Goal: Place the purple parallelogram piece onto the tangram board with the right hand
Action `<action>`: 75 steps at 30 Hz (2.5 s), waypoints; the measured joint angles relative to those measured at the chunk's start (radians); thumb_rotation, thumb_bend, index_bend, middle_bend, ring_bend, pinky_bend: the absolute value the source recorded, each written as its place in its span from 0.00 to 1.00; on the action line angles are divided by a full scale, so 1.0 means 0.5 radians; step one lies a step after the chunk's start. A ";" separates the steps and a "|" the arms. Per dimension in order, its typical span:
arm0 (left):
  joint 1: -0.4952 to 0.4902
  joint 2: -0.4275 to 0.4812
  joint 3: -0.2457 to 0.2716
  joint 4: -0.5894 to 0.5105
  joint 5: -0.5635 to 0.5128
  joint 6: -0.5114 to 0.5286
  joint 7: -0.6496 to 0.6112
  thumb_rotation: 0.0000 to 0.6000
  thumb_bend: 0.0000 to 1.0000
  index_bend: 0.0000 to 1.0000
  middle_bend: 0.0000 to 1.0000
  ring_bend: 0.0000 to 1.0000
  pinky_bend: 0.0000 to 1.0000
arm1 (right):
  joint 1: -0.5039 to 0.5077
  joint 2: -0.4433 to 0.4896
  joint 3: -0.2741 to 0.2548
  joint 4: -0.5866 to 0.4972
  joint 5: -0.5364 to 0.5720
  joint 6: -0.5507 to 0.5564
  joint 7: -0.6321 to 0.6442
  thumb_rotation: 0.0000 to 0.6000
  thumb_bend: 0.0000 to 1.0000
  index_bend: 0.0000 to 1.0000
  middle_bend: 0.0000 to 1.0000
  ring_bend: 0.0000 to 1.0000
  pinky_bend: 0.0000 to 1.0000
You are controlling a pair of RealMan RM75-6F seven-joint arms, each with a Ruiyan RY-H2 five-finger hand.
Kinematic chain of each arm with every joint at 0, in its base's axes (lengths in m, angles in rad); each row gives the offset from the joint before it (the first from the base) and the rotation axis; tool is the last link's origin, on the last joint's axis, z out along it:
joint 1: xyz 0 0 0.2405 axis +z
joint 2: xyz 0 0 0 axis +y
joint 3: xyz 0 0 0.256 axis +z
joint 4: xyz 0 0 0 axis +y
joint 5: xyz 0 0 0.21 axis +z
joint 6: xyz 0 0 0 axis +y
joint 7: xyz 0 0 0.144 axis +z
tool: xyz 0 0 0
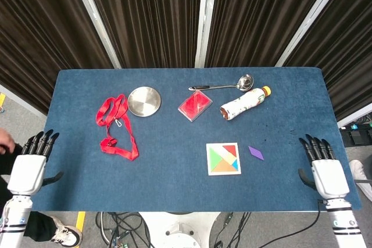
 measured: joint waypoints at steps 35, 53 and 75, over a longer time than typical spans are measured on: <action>0.007 -0.016 0.006 0.138 -0.042 -0.035 -0.153 1.00 0.06 0.08 0.05 0.00 0.12 | 0.512 -0.568 0.161 0.137 0.688 -0.704 -0.600 1.00 0.25 0.23 0.00 0.00 0.00; 0.004 -0.026 0.011 0.165 -0.036 -0.043 -0.185 1.00 0.06 0.08 0.05 0.00 0.12 | 0.516 -0.600 0.143 0.135 0.760 -0.593 -0.637 1.00 0.26 0.32 0.00 0.00 0.00; 0.005 -0.031 0.016 0.171 -0.056 -0.062 -0.183 1.00 0.06 0.08 0.05 0.00 0.12 | 0.534 -0.628 0.145 0.164 0.800 -0.541 -0.626 1.00 0.31 0.49 0.00 0.00 0.00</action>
